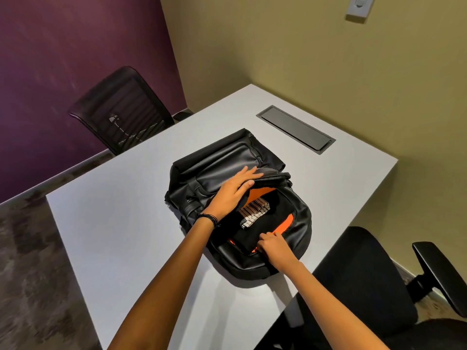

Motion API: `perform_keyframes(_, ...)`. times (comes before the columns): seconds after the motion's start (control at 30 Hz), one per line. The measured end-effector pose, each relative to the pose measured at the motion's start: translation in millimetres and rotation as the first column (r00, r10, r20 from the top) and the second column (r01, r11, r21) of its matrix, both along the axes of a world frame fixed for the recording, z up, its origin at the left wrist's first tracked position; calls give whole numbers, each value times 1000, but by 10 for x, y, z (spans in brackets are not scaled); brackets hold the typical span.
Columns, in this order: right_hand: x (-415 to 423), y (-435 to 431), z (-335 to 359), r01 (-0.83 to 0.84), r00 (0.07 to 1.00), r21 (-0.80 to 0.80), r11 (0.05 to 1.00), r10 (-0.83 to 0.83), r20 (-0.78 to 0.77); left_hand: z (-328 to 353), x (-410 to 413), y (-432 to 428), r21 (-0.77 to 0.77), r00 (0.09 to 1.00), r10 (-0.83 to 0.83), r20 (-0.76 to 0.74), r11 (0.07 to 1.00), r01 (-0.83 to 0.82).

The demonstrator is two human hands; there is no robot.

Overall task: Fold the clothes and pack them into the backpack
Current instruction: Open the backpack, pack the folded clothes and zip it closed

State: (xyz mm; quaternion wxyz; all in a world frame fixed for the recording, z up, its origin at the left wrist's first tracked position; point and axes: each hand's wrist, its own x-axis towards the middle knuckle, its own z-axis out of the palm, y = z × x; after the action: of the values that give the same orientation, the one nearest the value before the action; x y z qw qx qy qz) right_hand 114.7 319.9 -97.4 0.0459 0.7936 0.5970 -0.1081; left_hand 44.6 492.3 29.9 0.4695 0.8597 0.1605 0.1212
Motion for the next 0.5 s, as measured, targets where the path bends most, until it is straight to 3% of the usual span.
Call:
perform_keyframes(0.1,64,-19,95,-4,980,74,997,18,-200,-83,-29,-39,5,996,-63,-64,998,64)
perform_keyframes(0.23,105,-162,239,68,881,116,991,-5,-473,-134,-27,-131,-2,990,-94,-108,996,94)
perform_keyframes(0.37,143,-298,421,97,766,120,988,3,-643,-189,-13,-211,-5,983,-114,-146,993,115)
perform_keyframes(0.5,188,-265,539,132,656,23,991,-70,-751,-210,11,-236,-15,975,-133,-181,991,132)
